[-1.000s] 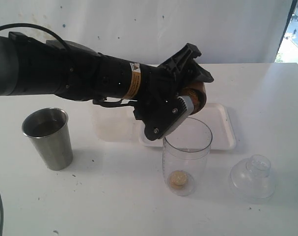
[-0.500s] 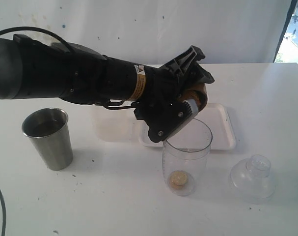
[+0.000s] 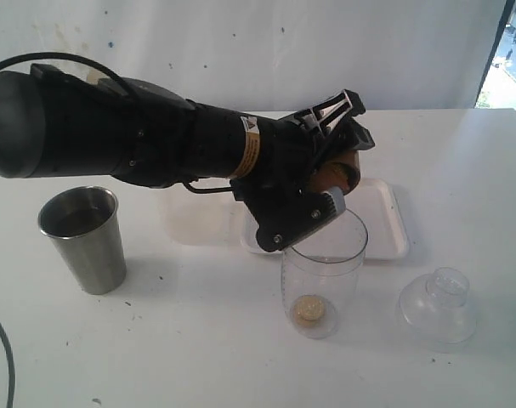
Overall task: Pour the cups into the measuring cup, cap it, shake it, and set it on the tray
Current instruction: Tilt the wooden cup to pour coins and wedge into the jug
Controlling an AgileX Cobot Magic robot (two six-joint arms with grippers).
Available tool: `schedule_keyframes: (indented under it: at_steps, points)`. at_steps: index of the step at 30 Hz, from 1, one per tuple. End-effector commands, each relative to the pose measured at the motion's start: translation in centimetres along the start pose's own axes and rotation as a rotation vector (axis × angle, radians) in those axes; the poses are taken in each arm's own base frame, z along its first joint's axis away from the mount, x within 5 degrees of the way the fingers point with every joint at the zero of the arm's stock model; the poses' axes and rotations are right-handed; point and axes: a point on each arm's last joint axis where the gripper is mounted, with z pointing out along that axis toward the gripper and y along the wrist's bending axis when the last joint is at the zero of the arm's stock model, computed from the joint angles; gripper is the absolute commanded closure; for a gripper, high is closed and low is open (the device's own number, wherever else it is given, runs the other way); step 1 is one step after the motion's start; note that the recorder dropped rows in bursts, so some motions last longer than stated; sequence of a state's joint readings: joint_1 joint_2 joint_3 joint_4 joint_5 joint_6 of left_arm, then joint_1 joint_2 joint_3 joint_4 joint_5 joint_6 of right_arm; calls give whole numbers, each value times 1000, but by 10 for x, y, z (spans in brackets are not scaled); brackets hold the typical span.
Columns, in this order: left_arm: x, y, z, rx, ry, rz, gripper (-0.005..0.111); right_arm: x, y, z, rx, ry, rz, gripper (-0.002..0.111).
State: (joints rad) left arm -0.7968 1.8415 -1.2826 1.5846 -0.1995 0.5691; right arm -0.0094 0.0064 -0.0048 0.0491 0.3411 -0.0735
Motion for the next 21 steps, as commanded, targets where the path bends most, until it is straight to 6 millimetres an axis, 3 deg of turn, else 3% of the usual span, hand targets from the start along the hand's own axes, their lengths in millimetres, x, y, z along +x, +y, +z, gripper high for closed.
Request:
schedule_keyframes:
  at_steps: [1,21]
  points:
    - [1,8,-5,-16,15,21,107,1,0,0,2,-6,1,108]
    - [0,8,-5,-3,22,61,107,1,0,0,2,-6,1,108]
